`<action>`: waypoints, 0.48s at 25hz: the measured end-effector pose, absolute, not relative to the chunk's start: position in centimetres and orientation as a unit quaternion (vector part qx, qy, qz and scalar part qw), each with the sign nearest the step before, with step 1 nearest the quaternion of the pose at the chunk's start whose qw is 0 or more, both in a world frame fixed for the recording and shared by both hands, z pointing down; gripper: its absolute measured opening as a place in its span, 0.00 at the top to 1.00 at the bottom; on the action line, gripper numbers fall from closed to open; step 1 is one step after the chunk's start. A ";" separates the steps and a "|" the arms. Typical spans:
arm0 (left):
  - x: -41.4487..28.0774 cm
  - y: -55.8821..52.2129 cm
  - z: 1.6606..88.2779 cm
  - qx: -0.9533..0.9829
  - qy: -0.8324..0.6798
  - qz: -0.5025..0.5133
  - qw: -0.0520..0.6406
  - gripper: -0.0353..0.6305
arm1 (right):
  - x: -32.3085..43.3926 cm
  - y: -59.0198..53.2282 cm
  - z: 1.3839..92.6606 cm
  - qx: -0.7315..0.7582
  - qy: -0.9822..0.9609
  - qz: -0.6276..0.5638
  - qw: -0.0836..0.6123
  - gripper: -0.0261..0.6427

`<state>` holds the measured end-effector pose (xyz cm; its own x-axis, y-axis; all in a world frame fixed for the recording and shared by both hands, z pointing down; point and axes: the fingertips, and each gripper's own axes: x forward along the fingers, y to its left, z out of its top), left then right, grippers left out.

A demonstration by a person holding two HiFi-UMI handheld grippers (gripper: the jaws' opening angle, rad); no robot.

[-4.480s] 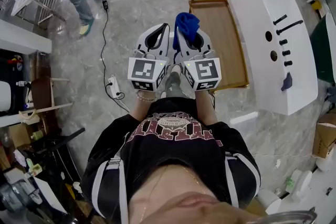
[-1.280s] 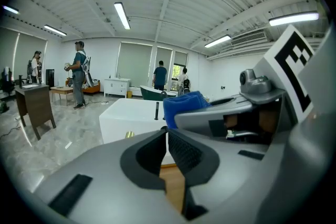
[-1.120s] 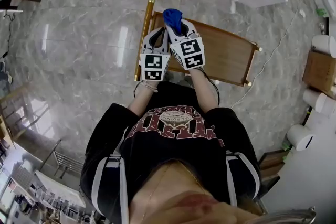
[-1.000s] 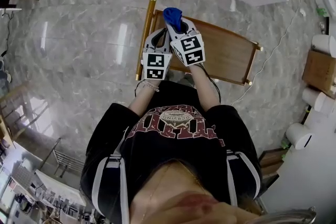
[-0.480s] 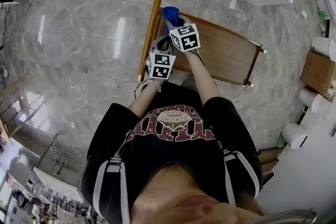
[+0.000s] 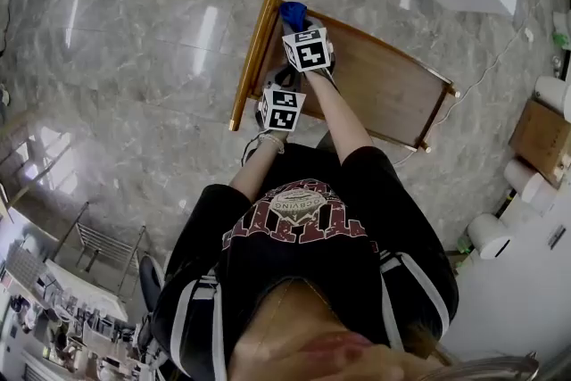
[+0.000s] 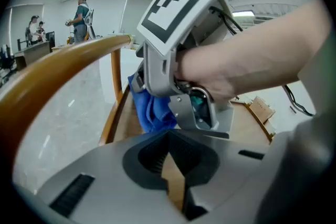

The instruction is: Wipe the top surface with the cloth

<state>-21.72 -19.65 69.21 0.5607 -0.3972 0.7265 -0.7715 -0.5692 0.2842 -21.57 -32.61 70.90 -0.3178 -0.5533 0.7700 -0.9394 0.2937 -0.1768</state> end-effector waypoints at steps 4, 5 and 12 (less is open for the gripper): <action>-20.3 -18.7 71.0 0.829 -0.344 0.322 0.301 0.88 | -21.8 -32.9 72.2 0.497 -0.746 0.323 0.302 0.88; -19.9 -18.6 71.5 0.829 -0.343 0.326 0.298 0.88 | -22.0 -33.0 72.3 0.497 -0.749 0.317 0.304 0.88; -19.5 -17.3 73.9 0.827 -0.328 0.366 0.273 0.88 | -22.4 -32.7 72.2 0.489 -0.762 0.284 0.315 0.88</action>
